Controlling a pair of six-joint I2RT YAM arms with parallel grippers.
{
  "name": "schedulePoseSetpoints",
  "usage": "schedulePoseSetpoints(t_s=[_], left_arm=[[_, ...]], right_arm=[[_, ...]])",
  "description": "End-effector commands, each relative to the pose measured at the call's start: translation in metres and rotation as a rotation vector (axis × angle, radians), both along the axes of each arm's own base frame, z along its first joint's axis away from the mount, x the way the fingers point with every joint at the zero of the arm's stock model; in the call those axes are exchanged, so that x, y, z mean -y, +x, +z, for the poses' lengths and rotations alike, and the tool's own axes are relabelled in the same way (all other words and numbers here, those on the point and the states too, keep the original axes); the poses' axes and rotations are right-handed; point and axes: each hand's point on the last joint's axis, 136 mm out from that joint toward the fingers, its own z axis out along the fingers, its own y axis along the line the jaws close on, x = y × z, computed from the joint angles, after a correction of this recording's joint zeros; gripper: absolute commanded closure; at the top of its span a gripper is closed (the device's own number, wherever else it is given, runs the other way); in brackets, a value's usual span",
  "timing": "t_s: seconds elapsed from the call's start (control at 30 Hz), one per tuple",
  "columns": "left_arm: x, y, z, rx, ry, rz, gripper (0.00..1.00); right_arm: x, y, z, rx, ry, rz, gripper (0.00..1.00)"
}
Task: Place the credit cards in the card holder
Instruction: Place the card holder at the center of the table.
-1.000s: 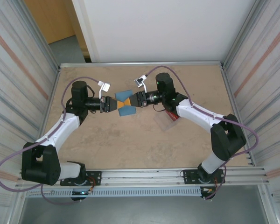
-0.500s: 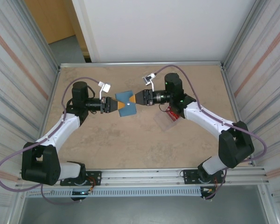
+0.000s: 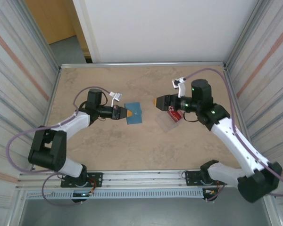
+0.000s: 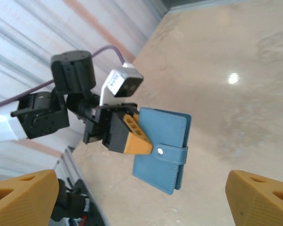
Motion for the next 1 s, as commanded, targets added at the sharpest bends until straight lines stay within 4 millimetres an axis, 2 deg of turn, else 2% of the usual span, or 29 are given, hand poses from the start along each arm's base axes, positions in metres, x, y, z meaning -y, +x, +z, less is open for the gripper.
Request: schedulePoseSetpoints(t_s=[0.0,0.17,0.37,0.43,0.5,0.57,0.63,0.7,0.77,0.97], left_arm=[[0.009,-0.003,-0.023,-0.03,0.04,-0.028,1.0],[0.02,-0.009,-0.061,-0.191,0.069,-0.064,1.0],[0.027,-0.001,-0.089,-0.299,0.111,-0.058,0.97],[0.029,0.0,-0.095,-0.33,0.127,-0.059,0.93],[0.029,0.001,-0.102,-0.354,0.147,-0.054,0.81],[0.027,0.002,-0.107,-0.362,0.182,-0.043,0.56],[0.021,0.004,-0.109,-0.354,0.235,-0.027,0.43],[0.013,0.007,-0.109,-0.307,0.287,-0.002,0.36],[0.0,0.012,-0.11,-0.259,0.36,0.047,0.24],[-0.031,0.029,-0.107,-0.1,0.488,0.135,0.09]], right_arm=[[0.049,-0.011,-0.029,0.004,-0.159,-0.158,0.01],[0.091,-0.024,-0.042,0.015,-0.19,-0.305,0.01],[0.116,-0.033,-0.055,-0.002,-0.234,-0.383,0.01],[0.122,-0.034,-0.062,-0.013,-0.249,-0.411,0.01],[0.129,-0.034,-0.071,-0.045,-0.27,-0.451,0.01],[0.134,-0.035,-0.08,-0.081,-0.29,-0.472,0.01],[0.136,-0.036,-0.086,-0.105,-0.301,-0.486,0.01],[0.141,-0.035,-0.091,-0.108,-0.31,-0.509,0.01],[0.148,-0.033,-0.094,-0.111,-0.324,-0.542,0.01],[0.169,-0.012,-0.101,-0.094,-0.353,-0.643,0.01]])
